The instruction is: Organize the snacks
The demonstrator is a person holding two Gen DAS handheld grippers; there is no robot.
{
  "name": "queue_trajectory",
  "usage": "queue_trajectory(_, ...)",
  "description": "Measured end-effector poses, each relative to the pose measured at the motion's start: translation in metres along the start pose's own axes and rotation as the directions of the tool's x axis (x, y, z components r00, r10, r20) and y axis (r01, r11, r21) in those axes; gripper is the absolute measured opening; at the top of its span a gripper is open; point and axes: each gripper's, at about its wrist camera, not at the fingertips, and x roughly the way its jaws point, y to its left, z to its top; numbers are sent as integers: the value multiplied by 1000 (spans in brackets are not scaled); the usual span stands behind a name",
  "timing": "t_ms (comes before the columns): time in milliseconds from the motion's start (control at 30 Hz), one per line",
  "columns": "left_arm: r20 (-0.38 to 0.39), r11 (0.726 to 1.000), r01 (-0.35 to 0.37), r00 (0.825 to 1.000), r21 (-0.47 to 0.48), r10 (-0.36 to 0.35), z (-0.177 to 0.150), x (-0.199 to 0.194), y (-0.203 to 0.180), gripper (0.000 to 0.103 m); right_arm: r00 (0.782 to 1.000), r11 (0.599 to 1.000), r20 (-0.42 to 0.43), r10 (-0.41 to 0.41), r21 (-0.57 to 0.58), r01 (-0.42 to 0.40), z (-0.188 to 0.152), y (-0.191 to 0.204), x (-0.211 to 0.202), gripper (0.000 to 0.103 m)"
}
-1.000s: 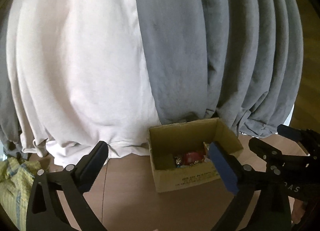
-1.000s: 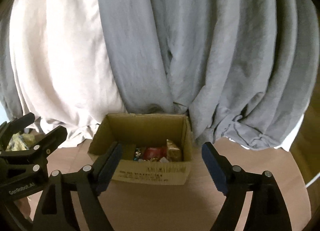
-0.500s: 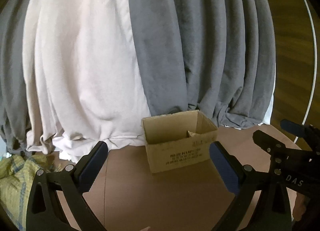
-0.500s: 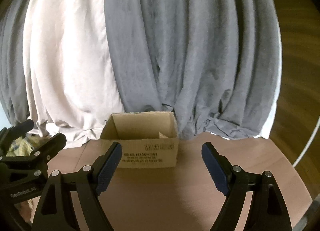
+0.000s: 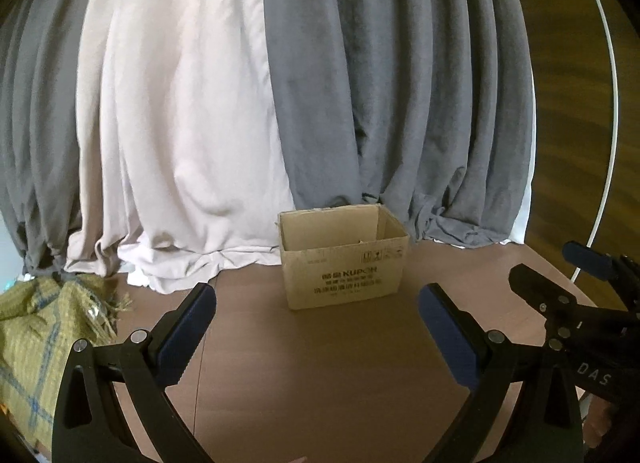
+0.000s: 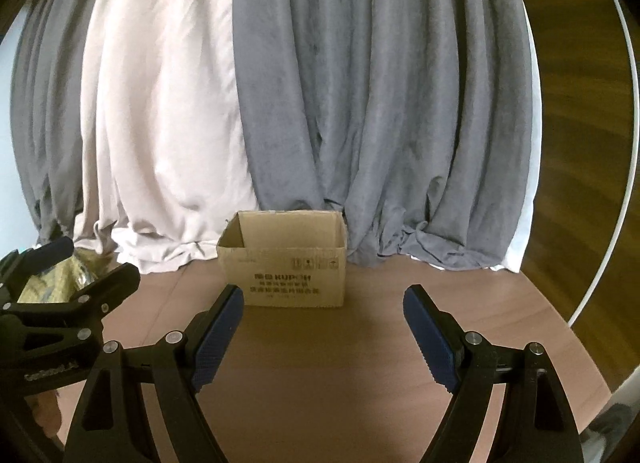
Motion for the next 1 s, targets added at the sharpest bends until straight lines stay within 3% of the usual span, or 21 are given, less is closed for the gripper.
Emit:
queue_trajectory(400, 22, 1000, -13, 1000, -1, 13, -10, -39, -29, 103, 999, 1000, 17, 31, -3, -31, -16, -26, -37, 83)
queue_trajectory(1000, 18, 998, -57, 998, -25, 57, -22, -64, -55, 103, 998, 998, 23, 55, -11, -55, -32, -49, -63, 83)
